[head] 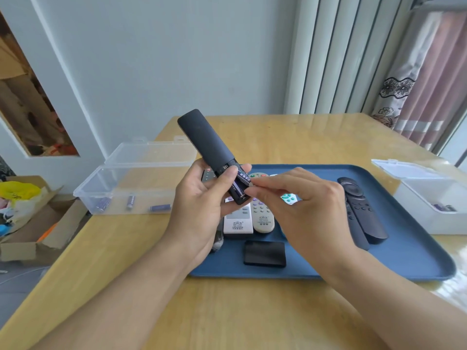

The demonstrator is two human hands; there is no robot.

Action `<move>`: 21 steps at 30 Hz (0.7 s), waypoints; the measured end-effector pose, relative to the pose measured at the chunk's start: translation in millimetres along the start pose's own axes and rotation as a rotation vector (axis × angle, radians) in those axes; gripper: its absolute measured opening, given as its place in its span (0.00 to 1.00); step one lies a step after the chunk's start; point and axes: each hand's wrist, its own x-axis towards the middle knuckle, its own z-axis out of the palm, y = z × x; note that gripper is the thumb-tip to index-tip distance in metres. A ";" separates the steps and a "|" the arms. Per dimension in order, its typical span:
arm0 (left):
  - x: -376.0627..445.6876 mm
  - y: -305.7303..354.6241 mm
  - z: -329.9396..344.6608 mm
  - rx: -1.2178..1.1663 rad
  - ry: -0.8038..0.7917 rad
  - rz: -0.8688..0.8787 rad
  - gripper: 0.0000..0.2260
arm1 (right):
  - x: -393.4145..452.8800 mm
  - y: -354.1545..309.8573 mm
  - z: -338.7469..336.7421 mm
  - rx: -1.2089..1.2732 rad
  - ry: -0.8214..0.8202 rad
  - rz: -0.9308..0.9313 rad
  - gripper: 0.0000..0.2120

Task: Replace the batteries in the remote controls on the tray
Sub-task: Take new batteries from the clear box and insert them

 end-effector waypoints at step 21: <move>-1.6 -4.8 1.6 0.028 0.059 0.001 0.10 | 1.8 -12.0 0.5 0.128 -0.080 0.234 0.06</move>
